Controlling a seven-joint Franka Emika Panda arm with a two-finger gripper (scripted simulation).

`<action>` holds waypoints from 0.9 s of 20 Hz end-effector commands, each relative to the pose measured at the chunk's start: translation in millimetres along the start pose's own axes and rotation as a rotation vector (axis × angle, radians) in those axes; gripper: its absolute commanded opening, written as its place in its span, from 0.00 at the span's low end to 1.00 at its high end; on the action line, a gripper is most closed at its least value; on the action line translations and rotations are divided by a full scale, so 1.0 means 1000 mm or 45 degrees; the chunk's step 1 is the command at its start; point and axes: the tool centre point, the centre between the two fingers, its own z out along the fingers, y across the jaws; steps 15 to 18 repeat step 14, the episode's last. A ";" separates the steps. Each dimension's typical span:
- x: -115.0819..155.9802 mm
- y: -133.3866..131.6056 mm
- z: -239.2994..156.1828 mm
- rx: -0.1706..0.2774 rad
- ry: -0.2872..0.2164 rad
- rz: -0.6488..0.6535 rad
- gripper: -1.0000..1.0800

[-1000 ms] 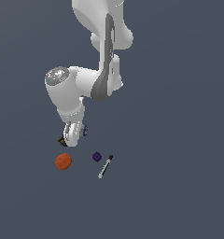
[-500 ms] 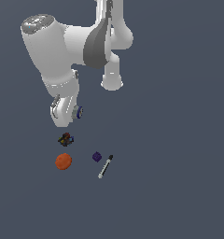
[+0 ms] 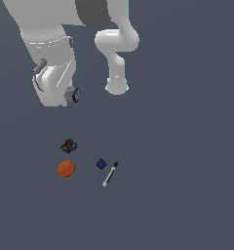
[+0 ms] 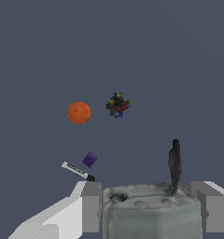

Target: Pick up a designated object from a clutter of objects.

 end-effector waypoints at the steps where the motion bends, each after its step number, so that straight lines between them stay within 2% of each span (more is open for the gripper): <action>1: 0.000 0.001 -0.020 -0.001 0.000 -0.001 0.00; 9: 0.001 0.001 -0.057 -0.001 -0.002 -0.003 0.00; 18: 0.001 0.001 -0.063 -0.001 -0.002 -0.003 0.00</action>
